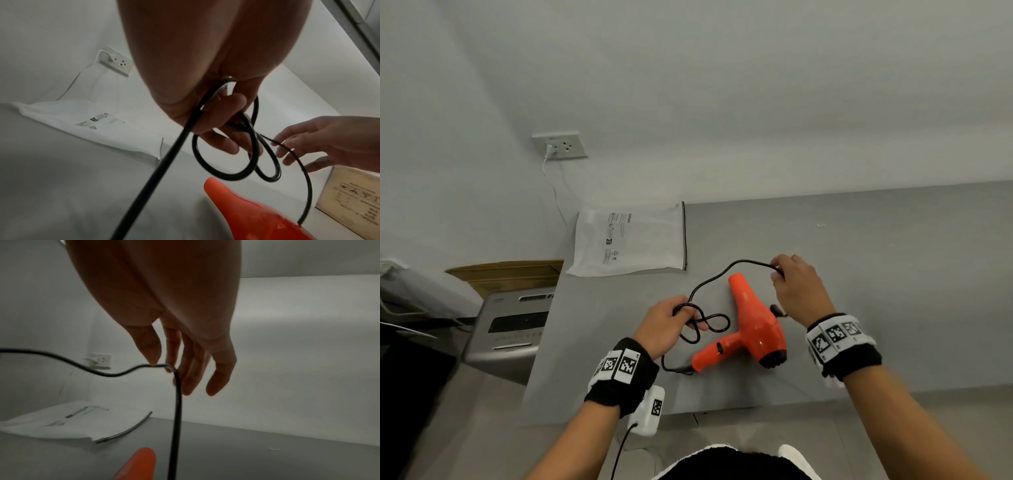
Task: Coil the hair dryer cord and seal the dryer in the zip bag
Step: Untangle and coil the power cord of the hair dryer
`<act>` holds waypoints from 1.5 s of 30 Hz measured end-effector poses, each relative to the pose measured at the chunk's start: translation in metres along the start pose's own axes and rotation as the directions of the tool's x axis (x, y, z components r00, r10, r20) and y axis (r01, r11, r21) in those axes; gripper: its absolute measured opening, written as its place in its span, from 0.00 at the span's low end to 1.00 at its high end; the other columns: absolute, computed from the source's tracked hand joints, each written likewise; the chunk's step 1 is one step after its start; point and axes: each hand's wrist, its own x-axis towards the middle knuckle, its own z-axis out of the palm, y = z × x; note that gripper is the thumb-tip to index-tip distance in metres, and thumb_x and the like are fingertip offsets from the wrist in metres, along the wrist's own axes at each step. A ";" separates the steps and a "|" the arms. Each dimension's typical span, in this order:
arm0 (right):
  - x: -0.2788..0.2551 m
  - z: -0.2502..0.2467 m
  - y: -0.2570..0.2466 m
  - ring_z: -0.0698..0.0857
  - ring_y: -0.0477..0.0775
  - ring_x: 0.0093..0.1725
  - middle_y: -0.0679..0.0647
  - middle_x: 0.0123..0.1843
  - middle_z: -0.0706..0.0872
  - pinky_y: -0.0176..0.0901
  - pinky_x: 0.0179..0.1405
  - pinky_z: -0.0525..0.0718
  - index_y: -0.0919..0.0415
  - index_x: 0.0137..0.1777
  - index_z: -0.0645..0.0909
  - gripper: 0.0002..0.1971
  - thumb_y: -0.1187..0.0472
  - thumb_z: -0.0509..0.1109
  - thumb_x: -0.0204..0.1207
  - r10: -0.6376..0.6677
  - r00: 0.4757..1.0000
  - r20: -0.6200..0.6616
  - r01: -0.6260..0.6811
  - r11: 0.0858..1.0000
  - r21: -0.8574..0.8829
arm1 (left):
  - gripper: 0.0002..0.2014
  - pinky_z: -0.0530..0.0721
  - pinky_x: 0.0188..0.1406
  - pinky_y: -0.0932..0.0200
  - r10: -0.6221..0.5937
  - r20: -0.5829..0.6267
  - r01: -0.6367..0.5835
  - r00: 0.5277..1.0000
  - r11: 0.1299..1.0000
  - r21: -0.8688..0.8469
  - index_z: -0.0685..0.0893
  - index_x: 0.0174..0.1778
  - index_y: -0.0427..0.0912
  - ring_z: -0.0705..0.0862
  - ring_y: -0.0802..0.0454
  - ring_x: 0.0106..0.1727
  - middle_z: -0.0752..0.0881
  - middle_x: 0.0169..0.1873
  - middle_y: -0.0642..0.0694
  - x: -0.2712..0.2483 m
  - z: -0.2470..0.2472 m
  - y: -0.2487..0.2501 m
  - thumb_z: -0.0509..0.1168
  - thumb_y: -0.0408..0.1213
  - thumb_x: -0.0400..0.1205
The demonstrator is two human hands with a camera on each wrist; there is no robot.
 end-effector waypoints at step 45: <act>-0.044 -0.009 -0.069 0.80 0.41 0.66 0.44 0.72 0.78 0.33 0.67 0.78 0.54 0.78 0.75 0.25 0.60 0.66 0.79 -0.471 0.880 -0.063 0.467 0.834 0.295 | 0.18 0.67 0.31 0.55 0.198 -0.218 -0.201 0.956 0.979 0.004 0.88 0.40 0.44 0.70 0.56 0.24 0.73 0.18 0.54 0.008 -0.041 0.042 0.54 0.33 0.89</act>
